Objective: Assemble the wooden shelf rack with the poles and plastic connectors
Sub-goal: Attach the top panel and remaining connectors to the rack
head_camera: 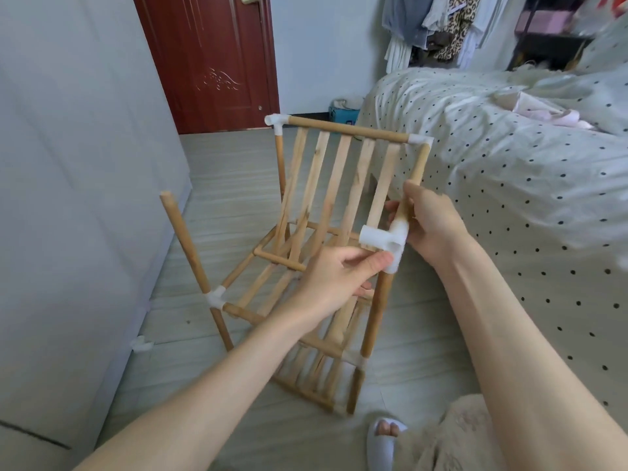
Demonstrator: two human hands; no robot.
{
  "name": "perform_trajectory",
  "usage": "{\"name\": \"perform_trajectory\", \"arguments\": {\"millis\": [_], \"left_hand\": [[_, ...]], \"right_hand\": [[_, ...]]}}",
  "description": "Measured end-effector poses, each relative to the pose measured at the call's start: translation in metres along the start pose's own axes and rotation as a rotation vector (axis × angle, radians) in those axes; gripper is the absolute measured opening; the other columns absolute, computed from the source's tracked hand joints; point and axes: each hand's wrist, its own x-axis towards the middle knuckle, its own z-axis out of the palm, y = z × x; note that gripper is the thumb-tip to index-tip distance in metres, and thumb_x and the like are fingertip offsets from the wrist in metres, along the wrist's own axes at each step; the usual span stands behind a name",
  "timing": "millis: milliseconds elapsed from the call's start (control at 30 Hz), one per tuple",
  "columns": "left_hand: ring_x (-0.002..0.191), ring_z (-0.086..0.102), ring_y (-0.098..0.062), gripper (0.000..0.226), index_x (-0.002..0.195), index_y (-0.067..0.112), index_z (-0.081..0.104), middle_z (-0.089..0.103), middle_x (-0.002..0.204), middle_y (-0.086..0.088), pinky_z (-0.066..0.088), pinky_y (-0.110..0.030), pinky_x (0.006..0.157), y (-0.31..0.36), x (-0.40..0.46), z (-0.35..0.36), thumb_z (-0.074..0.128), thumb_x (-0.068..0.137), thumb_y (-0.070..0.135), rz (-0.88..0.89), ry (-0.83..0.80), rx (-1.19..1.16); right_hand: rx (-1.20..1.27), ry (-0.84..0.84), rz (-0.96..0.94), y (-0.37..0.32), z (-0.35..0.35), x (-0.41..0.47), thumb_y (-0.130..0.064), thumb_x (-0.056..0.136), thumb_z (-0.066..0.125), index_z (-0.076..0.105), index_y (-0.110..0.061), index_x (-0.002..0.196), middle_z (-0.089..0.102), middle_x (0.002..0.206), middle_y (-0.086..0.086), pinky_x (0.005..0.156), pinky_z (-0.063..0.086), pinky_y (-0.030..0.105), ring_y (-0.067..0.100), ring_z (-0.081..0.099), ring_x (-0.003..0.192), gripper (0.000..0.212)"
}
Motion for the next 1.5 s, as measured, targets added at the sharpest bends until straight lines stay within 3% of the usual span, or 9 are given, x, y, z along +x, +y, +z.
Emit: {"name": "perform_trajectory", "arguments": {"millis": [167,300,500,600,733,867,1000,1333,1500], "left_hand": [[0.066,0.068,-0.009,0.002,0.084,0.026,0.067,0.068,0.071,0.005,0.057,-0.026,0.063,-0.005,0.028,0.021,0.067,0.085,0.027,-0.004,-0.044,0.037],[0.093,0.062,-0.01,0.017,0.105,0.021,0.064,0.066,0.1,0.004,0.049,-0.024,0.08,-0.037,0.051,0.006,0.054,0.094,0.016,-0.023,-0.11,0.347],[0.125,0.045,-0.02,0.036,0.131,0.014,0.051,0.05,0.132,-0.005,0.037,-0.032,0.102,-0.107,0.088,-0.005,0.041,0.097,0.009,-0.107,-0.154,0.834],[0.13,0.038,-0.021,0.049,0.138,0.016,0.042,0.042,0.138,-0.004,0.036,-0.035,0.106,-0.134,0.11,0.006,0.04,0.092,-0.001,-0.077,-0.227,1.03],[0.133,0.025,-0.024,0.049,0.138,0.024,0.035,0.038,0.14,-0.002,0.026,-0.037,0.108,-0.157,0.134,0.024,0.04,0.093,0.007,-0.085,-0.22,1.171],[0.133,0.019,-0.033,0.052,0.131,0.02,0.033,0.049,0.131,-0.007,0.019,-0.044,0.106,-0.171,0.146,0.042,0.044,0.083,0.004,-0.111,-0.147,1.34],[0.123,0.029,-0.029,0.044,0.124,0.019,0.034,0.059,0.119,-0.006,0.022,-0.043,0.1,-0.169,0.155,0.04,0.048,0.085,0.004,-0.013,-0.11,1.463],[0.113,0.044,-0.027,0.026,0.12,0.021,0.042,0.063,0.11,-0.003,0.028,-0.039,0.094,-0.111,0.105,0.014,0.044,0.094,0.028,0.403,-0.21,1.558],[0.081,0.057,-0.025,0.021,0.103,0.015,0.059,0.065,0.079,-0.003,0.044,-0.036,0.074,-0.052,0.068,0.003,0.062,0.084,0.023,0.678,-0.09,1.466]], "right_hand": [[-0.207,0.013,-0.127,-0.003,-0.014,-0.007,-0.01,0.094,0.047,0.052,-0.011,0.077,0.049,0.065,0.002,0.047,0.04,0.019,0.012,0.046,0.052,0.018],[-0.244,-0.001,-0.125,-0.013,-0.024,0.006,-0.008,0.093,0.045,0.046,-0.012,0.068,0.044,0.067,0.003,0.056,0.031,0.028,0.017,0.039,0.06,0.025],[-0.055,-0.124,-0.051,-0.022,-0.038,0.022,-0.013,0.097,0.047,0.054,-0.007,0.093,0.049,0.069,0.002,0.043,0.039,0.017,0.009,0.045,0.046,0.01],[-0.248,-0.002,-0.096,-0.019,-0.038,0.023,-0.024,0.097,0.047,0.054,-0.012,0.124,0.058,0.071,-0.003,0.04,0.035,0.015,0.011,0.047,0.056,0.03],[-0.3,-0.038,-0.128,-0.019,-0.037,0.016,-0.016,0.096,0.043,0.057,-0.01,0.102,0.058,0.08,-0.001,0.034,0.035,0.01,0.017,0.044,0.056,0.016],[-0.378,-0.062,-0.171,-0.017,-0.039,0.019,-0.007,0.093,0.04,0.049,0.002,0.113,0.055,0.081,0.0,0.035,0.034,0.014,0.011,0.043,0.032,0.023],[-0.356,-0.061,-0.194,-0.014,-0.039,0.022,-0.006,0.093,0.039,0.047,0.007,0.115,0.052,0.078,0.002,0.036,0.033,0.02,0.014,0.039,0.036,0.027],[-0.202,-0.036,-0.159,-0.013,-0.037,0.017,-0.009,0.093,0.044,0.048,-0.005,0.083,0.057,0.08,0.002,0.033,0.029,0.013,0.017,0.04,0.048,0.011],[-0.138,-0.033,-0.171,-0.014,-0.036,0.011,-0.01,0.092,0.047,0.054,-0.024,0.075,0.063,0.082,0.007,0.033,0.03,0.014,0.017,0.041,0.05,0.022]]}}
